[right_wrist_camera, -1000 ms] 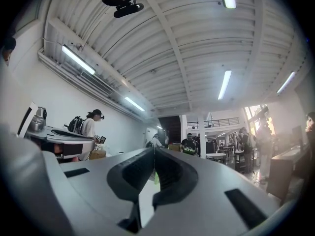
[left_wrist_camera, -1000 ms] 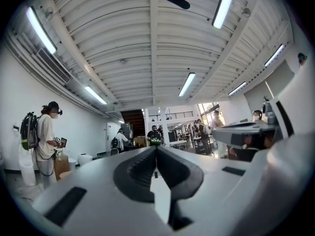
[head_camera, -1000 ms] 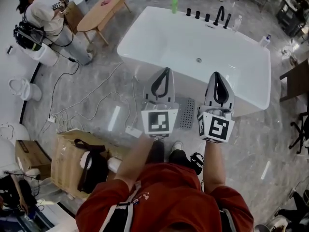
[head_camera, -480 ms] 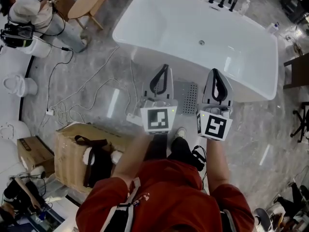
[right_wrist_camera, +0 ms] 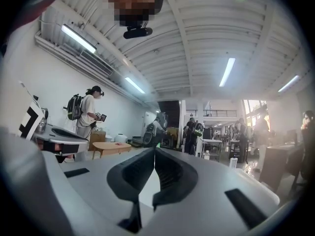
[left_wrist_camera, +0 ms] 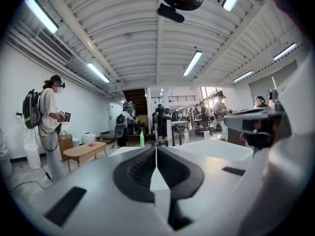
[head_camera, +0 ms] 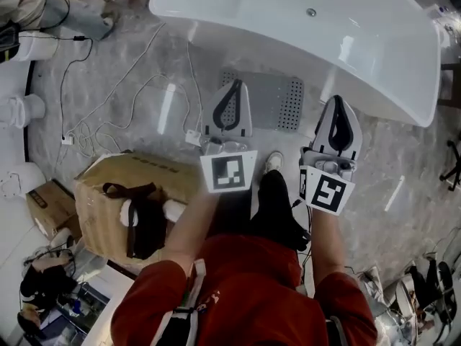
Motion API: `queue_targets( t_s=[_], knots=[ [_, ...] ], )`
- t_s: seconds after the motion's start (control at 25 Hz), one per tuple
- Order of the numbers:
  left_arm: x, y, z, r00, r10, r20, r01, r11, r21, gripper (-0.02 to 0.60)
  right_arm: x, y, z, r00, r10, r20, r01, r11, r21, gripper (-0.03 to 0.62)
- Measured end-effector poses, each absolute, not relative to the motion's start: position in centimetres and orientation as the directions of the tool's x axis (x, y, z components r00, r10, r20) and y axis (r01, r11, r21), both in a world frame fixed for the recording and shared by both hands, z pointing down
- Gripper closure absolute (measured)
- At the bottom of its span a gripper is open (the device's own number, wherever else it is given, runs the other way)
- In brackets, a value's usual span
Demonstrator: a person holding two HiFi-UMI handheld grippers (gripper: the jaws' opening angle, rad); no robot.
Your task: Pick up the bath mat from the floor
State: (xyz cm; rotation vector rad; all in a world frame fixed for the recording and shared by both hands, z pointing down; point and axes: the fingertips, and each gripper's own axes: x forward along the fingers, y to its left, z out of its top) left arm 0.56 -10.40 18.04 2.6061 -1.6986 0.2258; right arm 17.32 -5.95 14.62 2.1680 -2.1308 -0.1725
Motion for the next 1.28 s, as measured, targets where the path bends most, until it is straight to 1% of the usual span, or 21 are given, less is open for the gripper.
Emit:
queue_targets(
  t_s=[0.12, 0.24, 0.36, 0.48, 0.8, 1.16, 1.28],
  knots=[
    [0.3, -11.0, 21.9, 0.393, -0.906, 0.157, -0.911, -0.406, -0.066, 0.566, 17.4, -6.7, 19.0, 0.015, -1.000, 0.022, -0.989, -0.011, 0.149, 0.582],
    [-0.5, -10.7, 26.0, 0.362, -0.916, 0.171, -0.923, -0.378, -0.076, 0.565, 17.2, -6.4, 24.0, 0.020, -0.997, 0.081, -0.989, -0.008, 0.147, 0.582],
    [-0.7, -10.6, 30.8, 0.364, -0.906, 0.214, -0.913, -0.393, -0.109, 0.565, 17.0, -6.5, 29.2, 0.020, -0.991, 0.132, -0.991, -0.002, 0.132, 0.582],
    [-1.1, -10.4, 35.5, 0.366, -0.894, 0.258, -0.908, -0.404, -0.109, 0.565, 16.6, -6.7, 34.0, 0.010, -0.985, 0.175, -0.993, 0.012, 0.122, 0.582],
    [-3.5, -9.9, 46.6, 0.336, -0.885, 0.323, -0.914, -0.390, -0.117, 0.565, 15.4, -5.9, 46.2, -0.007, -0.963, 0.270, -0.994, 0.038, 0.107, 0.582],
    [-5.6, -10.8, 57.7, 0.301, -0.884, 0.359, -0.926, -0.360, -0.111, 0.565, 14.0, -5.7, 58.0, -0.014, -0.929, 0.370, -0.992, 0.058, 0.108, 0.582],
    [-6.0, -10.8, 60.7, 0.316, -0.874, 0.369, -0.921, -0.376, -0.102, 0.565, 14.2, -5.5, 60.9, 0.004, -0.914, 0.407, -0.995, 0.038, 0.093, 0.582]
  ],
)
